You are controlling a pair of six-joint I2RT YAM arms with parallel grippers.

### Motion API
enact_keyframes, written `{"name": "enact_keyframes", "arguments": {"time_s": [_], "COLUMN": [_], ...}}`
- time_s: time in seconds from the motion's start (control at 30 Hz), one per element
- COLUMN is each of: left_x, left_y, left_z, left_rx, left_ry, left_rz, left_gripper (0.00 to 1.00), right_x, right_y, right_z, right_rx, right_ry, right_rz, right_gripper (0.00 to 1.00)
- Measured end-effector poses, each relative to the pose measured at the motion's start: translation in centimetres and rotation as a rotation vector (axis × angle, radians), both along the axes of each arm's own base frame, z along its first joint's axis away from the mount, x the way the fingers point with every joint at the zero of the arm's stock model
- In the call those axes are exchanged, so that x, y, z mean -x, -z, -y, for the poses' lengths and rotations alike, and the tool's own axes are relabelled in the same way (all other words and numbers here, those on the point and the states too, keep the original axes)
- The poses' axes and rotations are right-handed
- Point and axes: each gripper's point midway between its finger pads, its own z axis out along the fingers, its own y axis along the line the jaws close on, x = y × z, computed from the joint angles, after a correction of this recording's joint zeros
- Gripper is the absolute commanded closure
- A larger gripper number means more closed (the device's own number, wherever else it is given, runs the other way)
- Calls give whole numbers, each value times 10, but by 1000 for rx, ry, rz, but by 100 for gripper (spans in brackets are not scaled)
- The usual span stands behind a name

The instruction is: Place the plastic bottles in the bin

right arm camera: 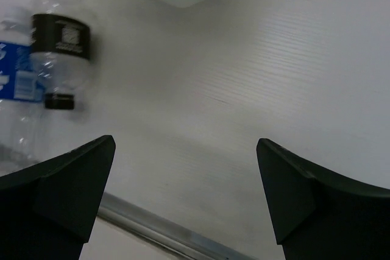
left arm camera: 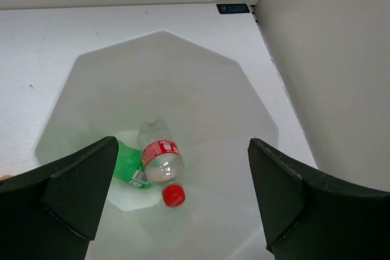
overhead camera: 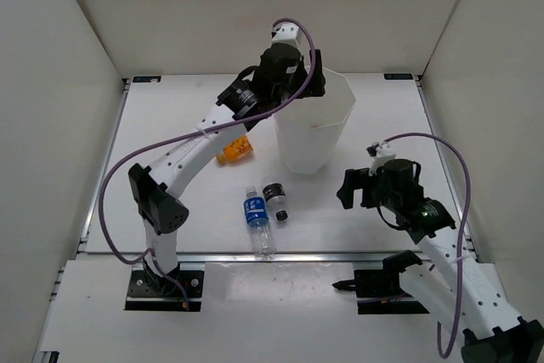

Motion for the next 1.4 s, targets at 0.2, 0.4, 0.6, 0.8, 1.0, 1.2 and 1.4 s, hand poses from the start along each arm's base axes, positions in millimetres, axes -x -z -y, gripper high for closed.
{"name": "enact_keyframes", "arguments": {"time_s": [0.2,0.4,0.6,0.8,1.0,1.2,1.4], "left_x": [60,119,206,236,256,263,263], "left_y": [-5,96,207,200,220,225,223], "left_z": [-59,-182,-271,-298,-293,-292,-290], "left_rx": [-55,-181,-272,-157,-134,-118,-90], "left_ry": [-11,-173,-290,-349,-321,-313,-313], "left_rz": [-13,-231,-530,-515,-588,-617,-610], "left_gripper": [1,1,1,1,1,1,1], "right_x": [28,26,-1,-25,-47,-58,-55], "right_y": [3,10,33,51,73,87,82], "right_z": [-82,-155,-186,-206,-214,-220,-212], "right_rx": [28,115,117,113,73,66,98], "right_ry": [-299,-444,-390,-332,-235,-171,-141], "right_rz": [21,-5,-7,35,36,34,29], "right_gripper": [0,4,9,24,38,55,73]}}
